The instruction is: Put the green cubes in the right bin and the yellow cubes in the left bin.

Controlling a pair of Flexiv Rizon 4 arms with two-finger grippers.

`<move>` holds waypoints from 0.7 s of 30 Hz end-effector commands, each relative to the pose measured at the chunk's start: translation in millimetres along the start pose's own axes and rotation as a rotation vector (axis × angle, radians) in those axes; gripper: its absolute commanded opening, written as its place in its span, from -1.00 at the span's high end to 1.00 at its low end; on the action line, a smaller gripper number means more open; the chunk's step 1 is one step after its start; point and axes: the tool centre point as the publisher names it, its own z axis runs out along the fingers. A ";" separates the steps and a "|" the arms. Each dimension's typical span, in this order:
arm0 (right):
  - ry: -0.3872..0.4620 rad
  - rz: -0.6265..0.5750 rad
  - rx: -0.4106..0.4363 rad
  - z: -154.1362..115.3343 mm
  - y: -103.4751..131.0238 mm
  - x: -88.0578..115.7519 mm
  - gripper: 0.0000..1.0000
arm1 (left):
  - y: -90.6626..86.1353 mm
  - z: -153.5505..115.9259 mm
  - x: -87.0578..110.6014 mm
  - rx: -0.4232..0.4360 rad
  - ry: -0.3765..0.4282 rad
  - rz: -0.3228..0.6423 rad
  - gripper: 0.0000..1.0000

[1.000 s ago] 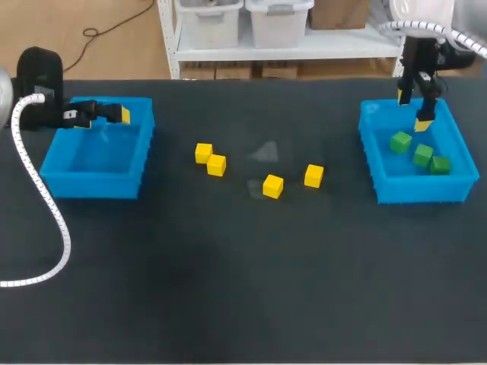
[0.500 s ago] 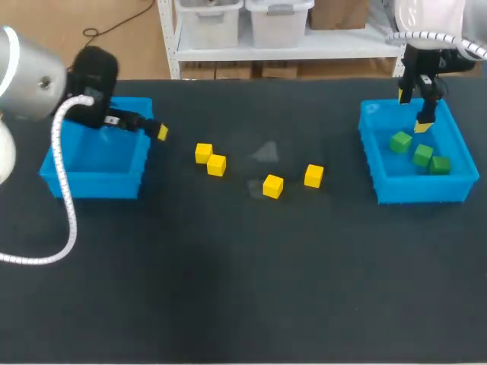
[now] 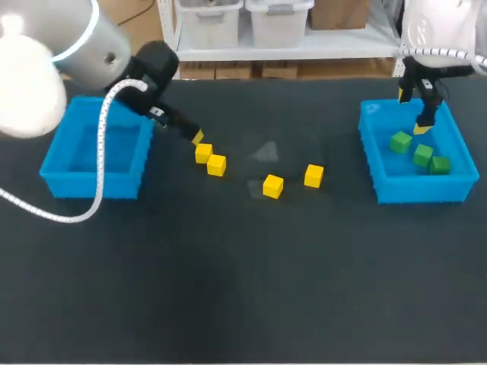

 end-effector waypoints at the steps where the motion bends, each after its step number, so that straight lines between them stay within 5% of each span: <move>1: -0.002 0.002 -0.422 -0.3 -7.3 -0.6 -1.00 | -5.7 6.6 -16.1 0.024 0.098 0.060 -1.00; 12: -0.002 0.002 -0.422 -0.3 -7.3 -0.6 -1.00 | -50.8 27.9 -32.3 0.144 0.172 0.293 -1.00; 21: -0.002 0.002 -0.422 -0.3 -7.3 -0.6 -1.00 | -67.3 69.5 -40.1 0.141 0.283 0.117 -1.00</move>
